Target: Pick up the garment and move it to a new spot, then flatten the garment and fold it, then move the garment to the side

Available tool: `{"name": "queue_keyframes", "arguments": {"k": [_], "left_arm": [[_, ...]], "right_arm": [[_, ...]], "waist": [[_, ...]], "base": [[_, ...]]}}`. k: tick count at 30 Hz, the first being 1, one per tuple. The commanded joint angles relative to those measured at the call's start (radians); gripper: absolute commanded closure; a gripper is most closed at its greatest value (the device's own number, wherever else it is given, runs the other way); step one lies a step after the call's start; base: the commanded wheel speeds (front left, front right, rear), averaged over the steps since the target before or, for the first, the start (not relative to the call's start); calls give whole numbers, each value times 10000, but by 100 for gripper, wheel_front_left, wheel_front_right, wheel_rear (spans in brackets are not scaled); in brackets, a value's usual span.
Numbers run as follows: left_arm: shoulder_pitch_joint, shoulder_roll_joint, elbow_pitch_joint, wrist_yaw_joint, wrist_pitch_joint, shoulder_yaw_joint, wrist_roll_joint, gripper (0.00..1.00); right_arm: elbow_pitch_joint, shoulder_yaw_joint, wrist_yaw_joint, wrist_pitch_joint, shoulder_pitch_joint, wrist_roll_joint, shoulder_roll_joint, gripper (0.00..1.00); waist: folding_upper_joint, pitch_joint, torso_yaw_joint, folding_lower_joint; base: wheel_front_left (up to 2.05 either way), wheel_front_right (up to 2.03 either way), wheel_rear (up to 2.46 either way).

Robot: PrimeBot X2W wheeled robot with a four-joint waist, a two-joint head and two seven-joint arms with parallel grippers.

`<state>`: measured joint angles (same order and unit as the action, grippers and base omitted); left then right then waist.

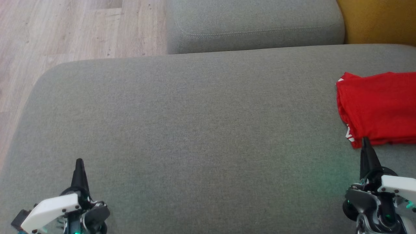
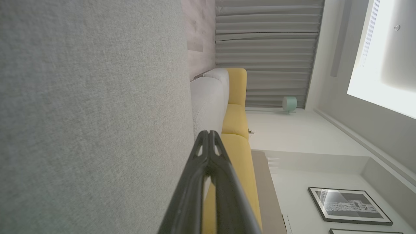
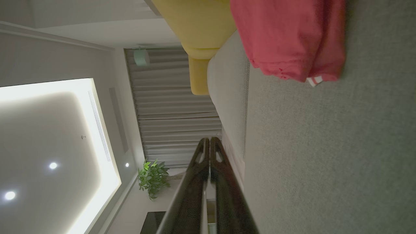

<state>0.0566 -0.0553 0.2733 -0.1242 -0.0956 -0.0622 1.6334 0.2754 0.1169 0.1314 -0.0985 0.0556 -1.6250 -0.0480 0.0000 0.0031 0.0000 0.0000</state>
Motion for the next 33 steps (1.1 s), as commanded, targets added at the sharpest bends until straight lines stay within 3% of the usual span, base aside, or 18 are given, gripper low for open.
{"name": "queue_keyframes", "arguments": {"k": [1, 33], "left_arm": [[499, -73, -289, -65, -41, -347, -109, 100], [504, -29, -286, -65, -92, -411, -162, 100]], "right_arm": [[-314, -163, -7, -42, 511, 55, -121, 100], [-311, -110, -7, -84, 516, 98, -84, 100]], "waist": [[0, 0, 0, 0], [0, 0, 0, 0]], "base": [[0, 0, 0], [0, 0, 0]]}}
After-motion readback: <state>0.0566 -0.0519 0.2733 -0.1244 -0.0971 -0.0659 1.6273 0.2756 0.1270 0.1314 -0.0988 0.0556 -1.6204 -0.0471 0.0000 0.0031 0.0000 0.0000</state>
